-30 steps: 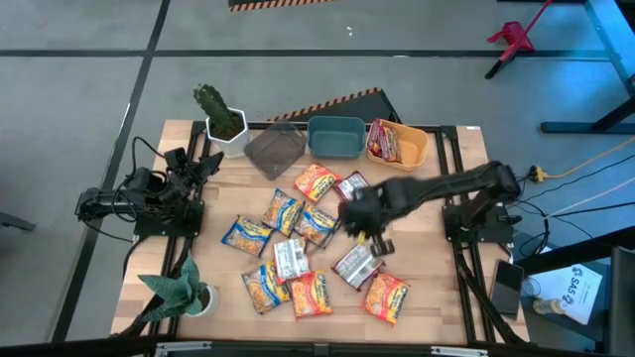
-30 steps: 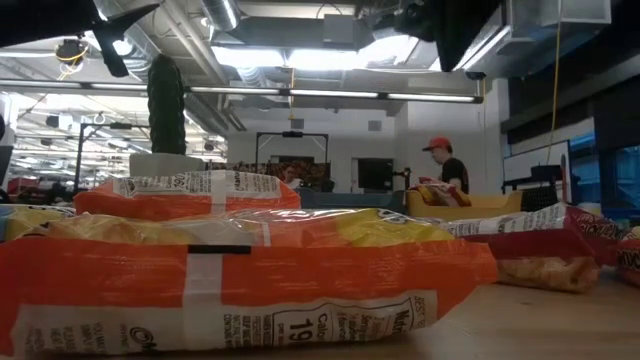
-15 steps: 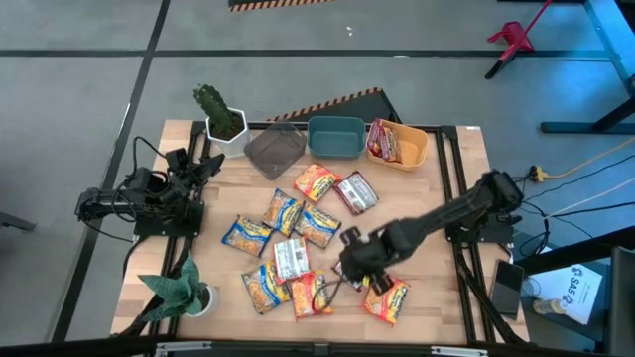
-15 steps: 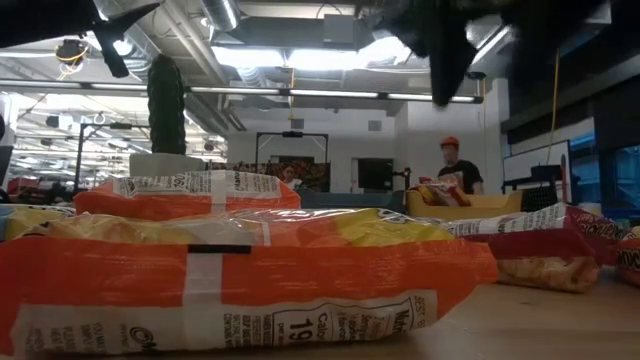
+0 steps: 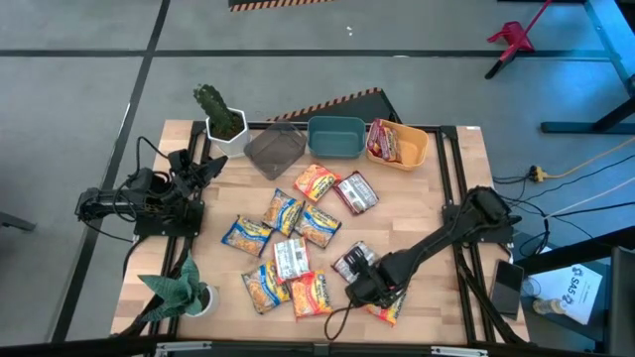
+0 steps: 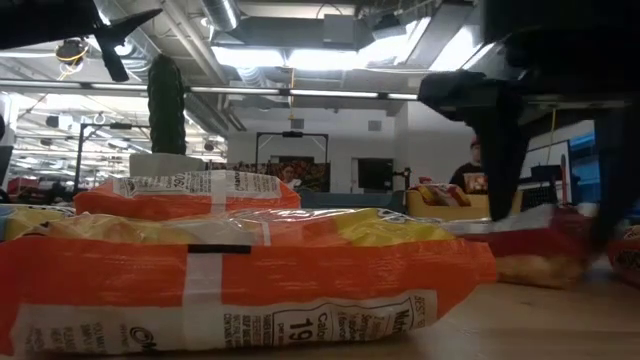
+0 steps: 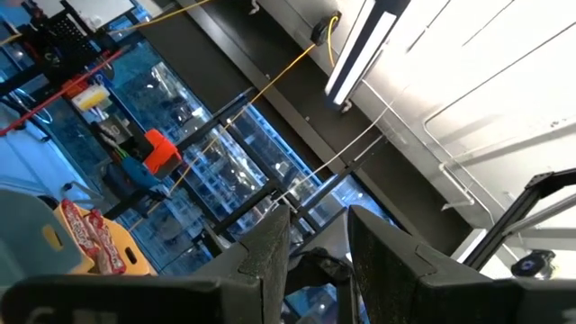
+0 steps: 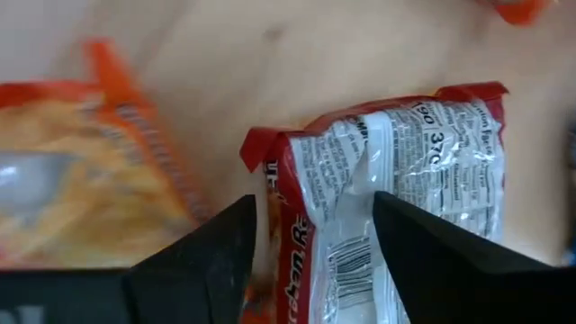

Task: Sort Maruchan noodles
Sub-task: Put the bottom red noodle pack into the orange bin

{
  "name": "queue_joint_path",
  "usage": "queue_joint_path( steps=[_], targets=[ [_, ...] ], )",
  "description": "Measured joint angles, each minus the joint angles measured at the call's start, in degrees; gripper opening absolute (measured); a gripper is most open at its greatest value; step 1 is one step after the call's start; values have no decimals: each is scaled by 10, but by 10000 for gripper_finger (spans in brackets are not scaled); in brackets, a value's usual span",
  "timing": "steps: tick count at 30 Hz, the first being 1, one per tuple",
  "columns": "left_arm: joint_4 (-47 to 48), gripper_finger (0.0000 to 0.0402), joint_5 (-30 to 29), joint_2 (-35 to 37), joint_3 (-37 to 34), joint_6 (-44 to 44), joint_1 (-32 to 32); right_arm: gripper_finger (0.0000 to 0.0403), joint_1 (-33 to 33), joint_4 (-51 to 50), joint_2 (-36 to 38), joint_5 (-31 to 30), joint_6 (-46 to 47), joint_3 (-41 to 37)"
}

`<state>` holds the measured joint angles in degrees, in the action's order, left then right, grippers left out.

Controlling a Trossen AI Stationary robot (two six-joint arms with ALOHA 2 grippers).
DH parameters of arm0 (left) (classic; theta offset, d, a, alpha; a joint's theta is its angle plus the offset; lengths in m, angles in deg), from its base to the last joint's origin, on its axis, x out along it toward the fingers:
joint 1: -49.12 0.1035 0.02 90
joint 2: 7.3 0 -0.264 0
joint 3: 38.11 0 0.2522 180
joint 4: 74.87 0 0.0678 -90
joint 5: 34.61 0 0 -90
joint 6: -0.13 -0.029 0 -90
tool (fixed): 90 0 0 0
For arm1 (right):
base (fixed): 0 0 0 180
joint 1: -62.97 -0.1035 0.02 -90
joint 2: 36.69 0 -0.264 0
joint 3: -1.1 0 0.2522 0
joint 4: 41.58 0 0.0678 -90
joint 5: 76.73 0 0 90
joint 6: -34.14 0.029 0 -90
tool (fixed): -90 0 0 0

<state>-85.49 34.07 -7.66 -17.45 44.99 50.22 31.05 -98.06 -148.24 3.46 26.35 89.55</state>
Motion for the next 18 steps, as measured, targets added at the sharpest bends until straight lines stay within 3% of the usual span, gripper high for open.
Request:
queue_joint_path(
  steps=[6, 13, 18],
  targets=[
    [0, 110, -1, 0, 0, -2, 0, 165, 4, -1, -15, -61, 6, 1],
    [1, 110, -2, 0, 0, -2, 0, 15, 4, -6, -18, -53, 36, 5],
    [0, 110, -2, 0, 0, -1, 0, 3, 6, -32, -19, -21, 64, 33]
  ],
)
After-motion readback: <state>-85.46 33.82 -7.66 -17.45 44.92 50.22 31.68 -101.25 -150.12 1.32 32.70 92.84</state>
